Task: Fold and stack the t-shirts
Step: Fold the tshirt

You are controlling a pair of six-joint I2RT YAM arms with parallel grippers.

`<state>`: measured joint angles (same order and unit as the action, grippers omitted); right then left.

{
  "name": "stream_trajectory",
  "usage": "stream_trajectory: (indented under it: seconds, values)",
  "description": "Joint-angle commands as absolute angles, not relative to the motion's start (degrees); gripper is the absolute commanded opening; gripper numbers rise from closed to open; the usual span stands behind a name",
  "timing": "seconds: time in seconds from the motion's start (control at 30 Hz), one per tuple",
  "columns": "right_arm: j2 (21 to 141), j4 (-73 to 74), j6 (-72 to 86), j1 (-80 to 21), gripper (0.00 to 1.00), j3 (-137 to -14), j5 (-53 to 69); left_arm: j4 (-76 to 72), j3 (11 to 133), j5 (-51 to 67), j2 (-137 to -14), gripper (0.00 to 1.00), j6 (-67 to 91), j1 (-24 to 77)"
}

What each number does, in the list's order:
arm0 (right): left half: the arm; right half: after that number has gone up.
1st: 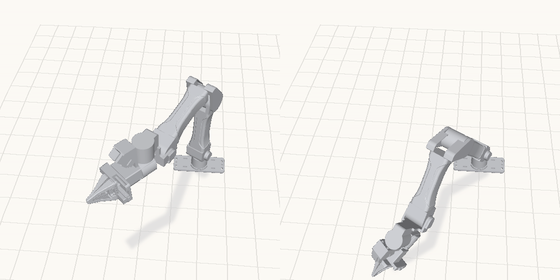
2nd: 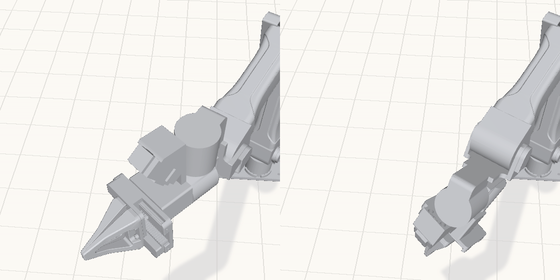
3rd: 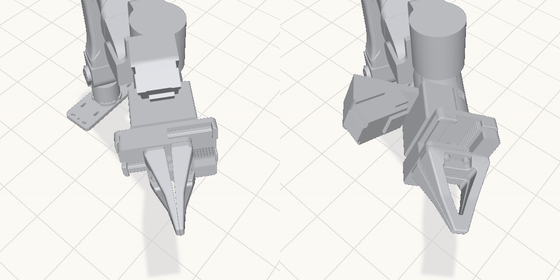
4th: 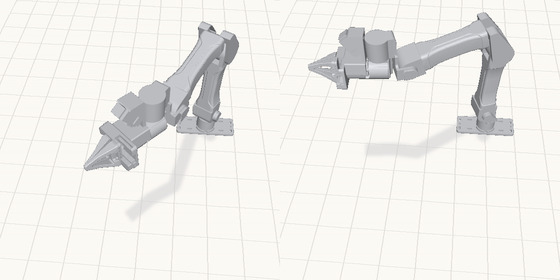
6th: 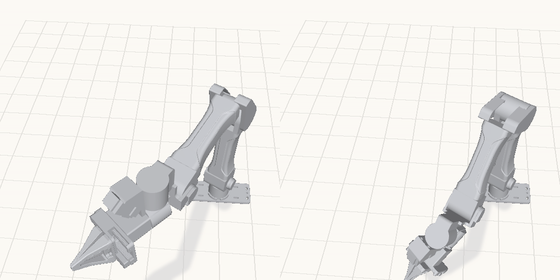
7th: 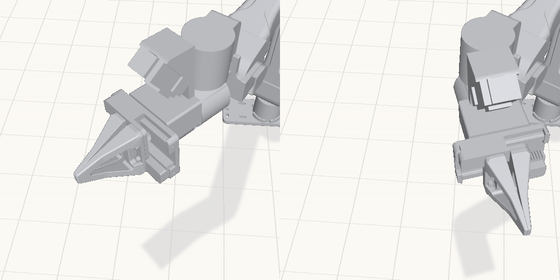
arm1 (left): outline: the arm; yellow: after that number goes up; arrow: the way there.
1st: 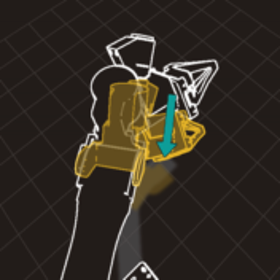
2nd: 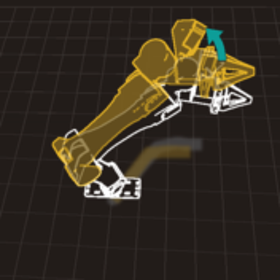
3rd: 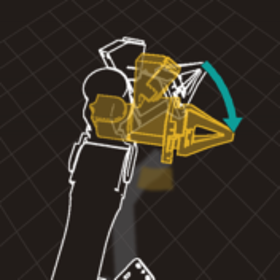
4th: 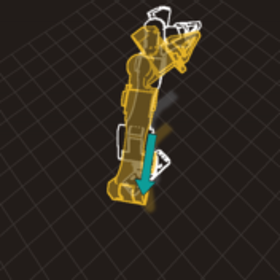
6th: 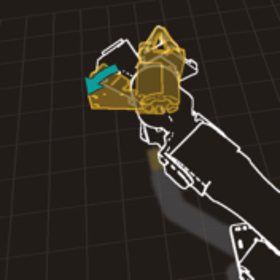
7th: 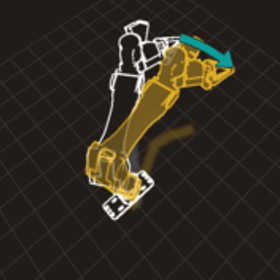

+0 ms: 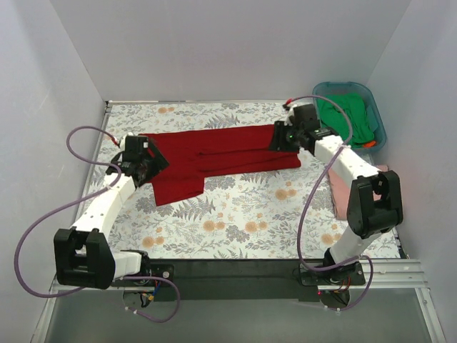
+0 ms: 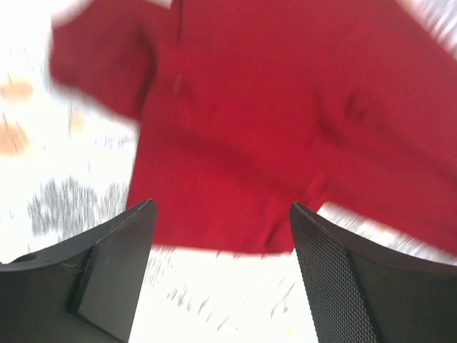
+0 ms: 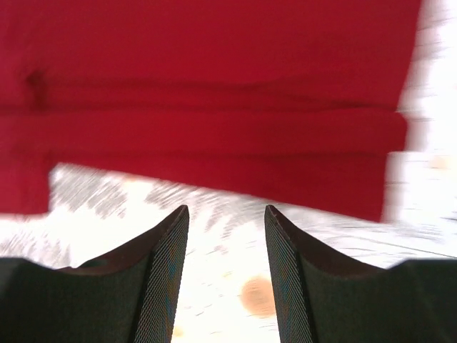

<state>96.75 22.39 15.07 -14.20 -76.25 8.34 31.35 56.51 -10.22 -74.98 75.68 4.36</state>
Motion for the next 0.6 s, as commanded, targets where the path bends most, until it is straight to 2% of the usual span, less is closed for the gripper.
stream_trajectory:
  seconds: [0.0, 0.13, 0.33, 0.57]
  values:
    - [94.9, 15.8, 18.9, -22.6, 0.54, -68.5, 16.2, 34.7, 47.7, -9.1, -70.5, 0.74, 79.1, 6.1]
    - [96.2, 6.5, 24.5, -30.5, 0.54, -63.9, 18.4, 33.5, 40.4, -7.4, -68.3, 0.73, 80.9, 6.9]
    - [102.6, -6.7, 31.6, -41.1, 0.53, -62.5, 18.3, 30.6, 38.1, -6.5, -71.4, 0.72, 82.6, 7.4]
    - [111.0, -10.1, 36.8, -46.9, 0.54, -67.5, 14.3, 28.5, 36.3, -8.2, -74.4, 0.69, 83.0, 7.5]
